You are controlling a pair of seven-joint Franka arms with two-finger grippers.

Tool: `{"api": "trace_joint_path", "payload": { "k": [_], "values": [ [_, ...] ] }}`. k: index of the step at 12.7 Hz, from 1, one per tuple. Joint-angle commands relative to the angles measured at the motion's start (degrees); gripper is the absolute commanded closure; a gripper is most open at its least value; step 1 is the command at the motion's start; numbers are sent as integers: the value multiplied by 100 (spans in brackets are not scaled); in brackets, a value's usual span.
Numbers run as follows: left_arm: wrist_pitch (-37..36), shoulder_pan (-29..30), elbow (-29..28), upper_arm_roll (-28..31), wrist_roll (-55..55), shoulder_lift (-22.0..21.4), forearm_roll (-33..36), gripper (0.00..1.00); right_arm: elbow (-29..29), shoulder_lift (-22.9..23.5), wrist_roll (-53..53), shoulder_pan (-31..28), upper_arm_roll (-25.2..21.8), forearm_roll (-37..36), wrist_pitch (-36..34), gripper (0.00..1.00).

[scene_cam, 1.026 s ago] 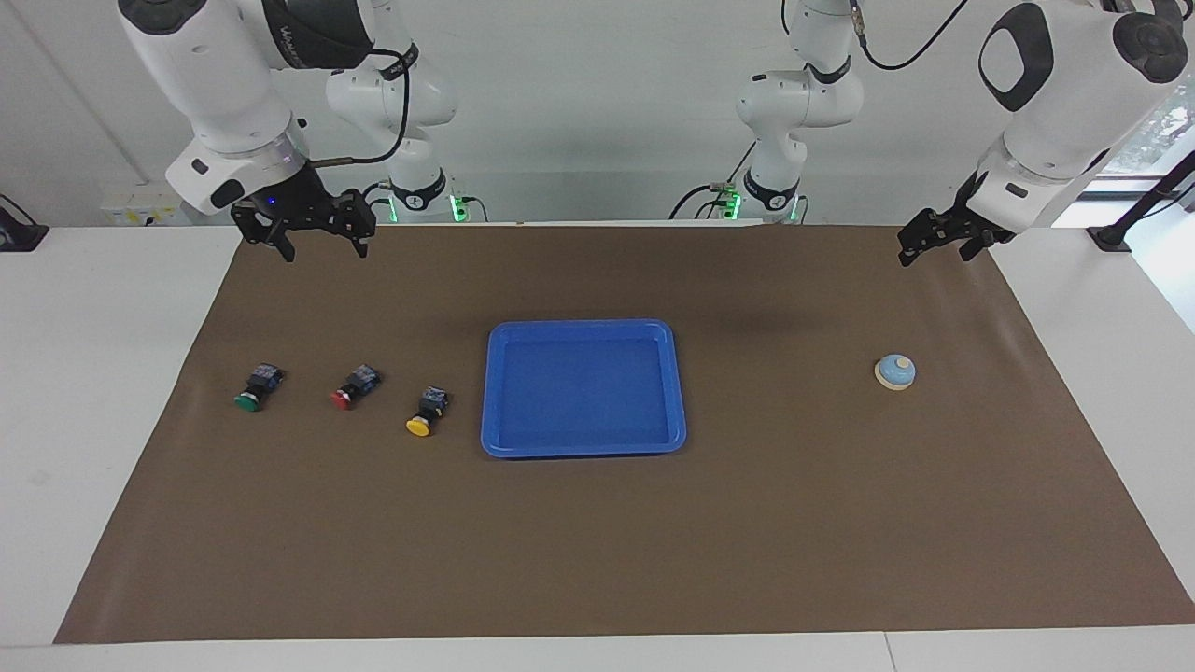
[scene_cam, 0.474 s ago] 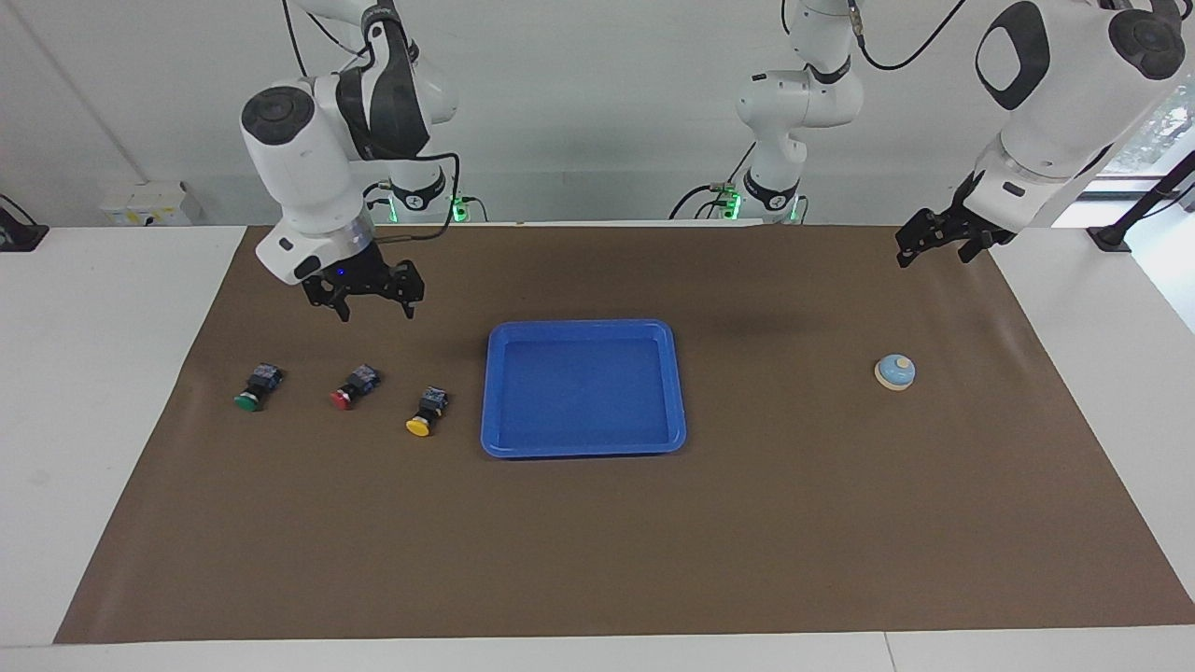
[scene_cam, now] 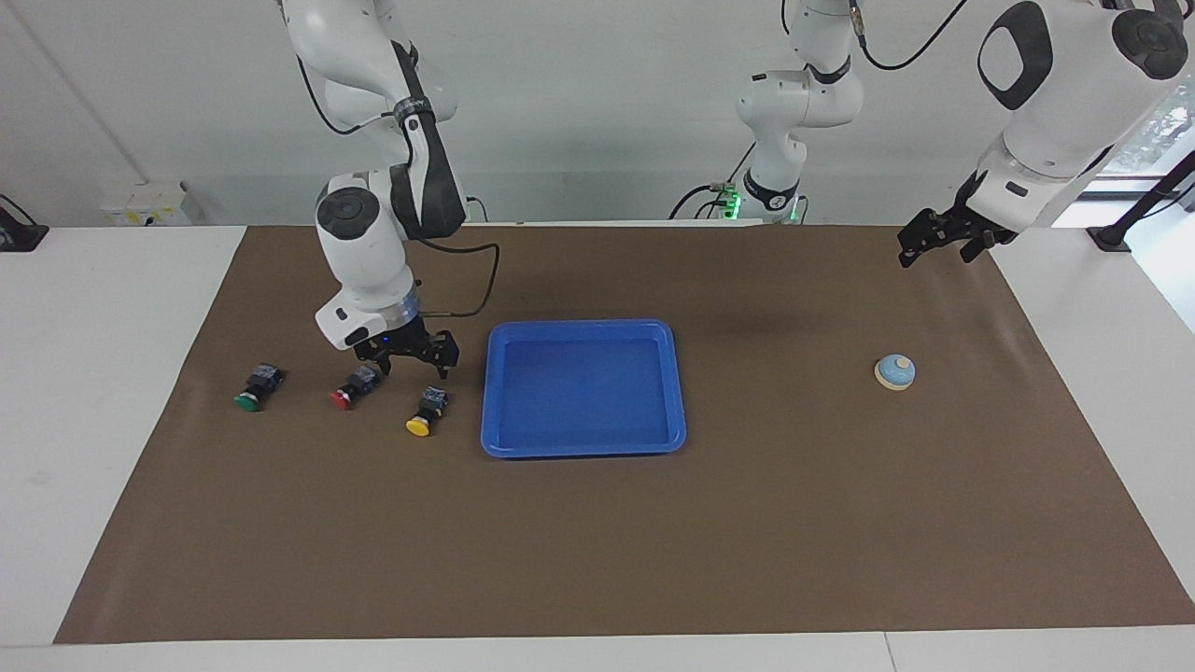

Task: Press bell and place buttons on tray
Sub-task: 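Reach the right gripper down to the yellow-capped button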

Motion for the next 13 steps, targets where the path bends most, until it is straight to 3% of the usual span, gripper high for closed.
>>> {"api": "trace_joint_path", "payload": {
  "k": [1,6,8,9,10,12,13],
  "values": [
    [53,-34,-23,41,-5,-27,35,0,13,331,281,-41,4,-98,462,0],
    [53,-34,-23,41,-5,-27,35,0,295,920,721,135,-14,-107,911,1],
    [53,-34,-23,41,-5,-27,35,0,295,929,730,135,-23,-98,921,11],
    [53,-34,-23,41,-5,-27,35,0,295,938,730,126,-23,-107,912,21],
    [53,-34,-23,41,-5,-27,35,0,295,938,721,91,-23,-107,903,41],
    [53,-34,-23,41,-5,-27,26,0,295,947,669,65,-23,-115,860,98],
    [53,-34,-23,41,4,-27,35,0,295,938,668,73,-23,-115,825,100]
  ]
}}
